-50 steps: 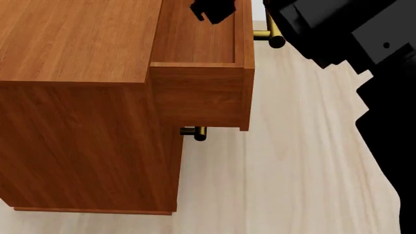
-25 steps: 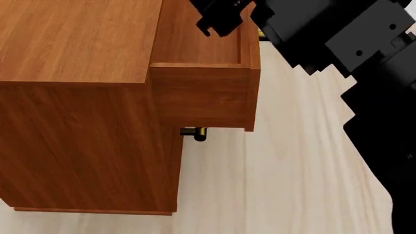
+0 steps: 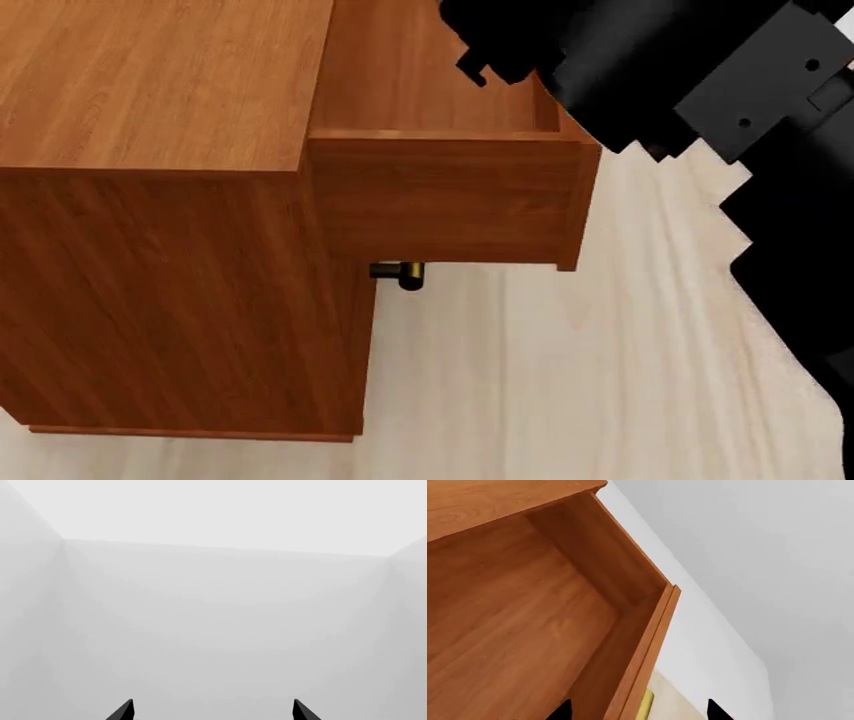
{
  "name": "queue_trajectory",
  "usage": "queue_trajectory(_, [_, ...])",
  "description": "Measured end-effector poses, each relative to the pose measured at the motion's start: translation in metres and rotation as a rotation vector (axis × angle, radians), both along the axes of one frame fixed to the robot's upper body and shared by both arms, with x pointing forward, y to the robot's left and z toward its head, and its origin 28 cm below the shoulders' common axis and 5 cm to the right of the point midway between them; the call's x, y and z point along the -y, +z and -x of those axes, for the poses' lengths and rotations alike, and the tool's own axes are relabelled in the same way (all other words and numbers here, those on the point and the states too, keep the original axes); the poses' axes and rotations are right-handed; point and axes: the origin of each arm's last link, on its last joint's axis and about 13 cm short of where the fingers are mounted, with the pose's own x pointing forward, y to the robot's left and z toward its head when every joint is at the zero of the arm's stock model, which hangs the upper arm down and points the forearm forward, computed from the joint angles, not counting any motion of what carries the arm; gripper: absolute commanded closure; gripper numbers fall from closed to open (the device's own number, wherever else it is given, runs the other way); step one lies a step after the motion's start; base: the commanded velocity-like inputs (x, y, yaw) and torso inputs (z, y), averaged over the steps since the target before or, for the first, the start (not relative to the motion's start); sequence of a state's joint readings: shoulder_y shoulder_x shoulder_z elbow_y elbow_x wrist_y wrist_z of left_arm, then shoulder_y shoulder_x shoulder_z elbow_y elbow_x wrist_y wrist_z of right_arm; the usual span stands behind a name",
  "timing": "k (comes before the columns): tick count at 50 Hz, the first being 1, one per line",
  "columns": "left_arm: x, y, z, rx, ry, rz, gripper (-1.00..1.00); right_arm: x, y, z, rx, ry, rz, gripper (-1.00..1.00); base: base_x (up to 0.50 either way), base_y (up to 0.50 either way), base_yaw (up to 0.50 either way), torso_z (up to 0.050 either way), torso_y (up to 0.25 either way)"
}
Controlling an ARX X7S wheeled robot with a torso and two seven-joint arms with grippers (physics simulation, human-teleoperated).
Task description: Close the bottom drawer of the cabinet and open the top drawer.
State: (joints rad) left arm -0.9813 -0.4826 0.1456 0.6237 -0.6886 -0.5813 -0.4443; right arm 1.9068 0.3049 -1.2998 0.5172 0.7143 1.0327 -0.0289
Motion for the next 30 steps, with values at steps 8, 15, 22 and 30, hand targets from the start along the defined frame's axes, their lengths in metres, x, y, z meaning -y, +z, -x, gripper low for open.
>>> queue_trajectory(8, [0.000, 0.000, 0.000, 0.001, -0.003, 0.002, -1.00, 0.007, -0.009, 0.001, -0.067, -0.010, 0.015, -1.00, 0.00, 0.00, 0.00, 0.000, 0.000])
queue_trajectory(15, [0.001, 0.000, -0.001, 0.001, -0.006, 0.002, -1.00, 0.013, -0.013, 0.002, -0.096, -0.029, 0.028, -1.00, 0.00, 0.00, 0.00, 0.000, 0.000])
queue_trajectory(22, [0.002, 0.000, -0.002, 0.002, -0.010, 0.003, -1.00, 0.022, -0.014, 0.005, -0.112, -0.055, 0.035, -1.00, 0.00, 0.00, 0.00, 0.000, 0.000])
queue_trajectory(30, [0.003, 0.001, -0.002, 0.003, -0.013, 0.004, -1.00, 0.032, -0.013, 0.008, -0.119, -0.092, 0.036, -1.00, 0.00, 0.00, 0.00, 0.000, 0.000])
